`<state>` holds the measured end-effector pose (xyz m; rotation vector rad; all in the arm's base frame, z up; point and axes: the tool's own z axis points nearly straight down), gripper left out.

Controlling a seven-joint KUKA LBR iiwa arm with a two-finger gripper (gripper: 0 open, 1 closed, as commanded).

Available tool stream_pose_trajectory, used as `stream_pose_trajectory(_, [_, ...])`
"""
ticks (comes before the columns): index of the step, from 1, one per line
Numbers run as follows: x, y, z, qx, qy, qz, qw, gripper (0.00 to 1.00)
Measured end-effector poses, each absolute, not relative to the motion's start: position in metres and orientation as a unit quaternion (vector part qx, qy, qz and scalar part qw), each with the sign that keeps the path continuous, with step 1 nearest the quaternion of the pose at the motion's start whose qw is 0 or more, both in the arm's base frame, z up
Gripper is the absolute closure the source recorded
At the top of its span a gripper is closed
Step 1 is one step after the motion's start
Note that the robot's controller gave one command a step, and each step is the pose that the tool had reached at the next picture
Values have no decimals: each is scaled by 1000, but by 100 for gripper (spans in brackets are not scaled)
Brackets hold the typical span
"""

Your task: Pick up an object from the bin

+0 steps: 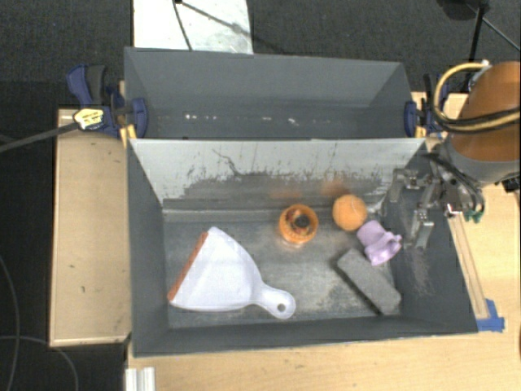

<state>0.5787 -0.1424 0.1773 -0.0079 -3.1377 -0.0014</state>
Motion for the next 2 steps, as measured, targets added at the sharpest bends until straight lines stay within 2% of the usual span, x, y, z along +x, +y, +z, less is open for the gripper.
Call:
stream_pose_trajectory(1, [580,-142,182,-1,-1000,0,-2,0])
stream_pose_trajectory(2, [582,-131,130,-28,-1000,1,-5,0])
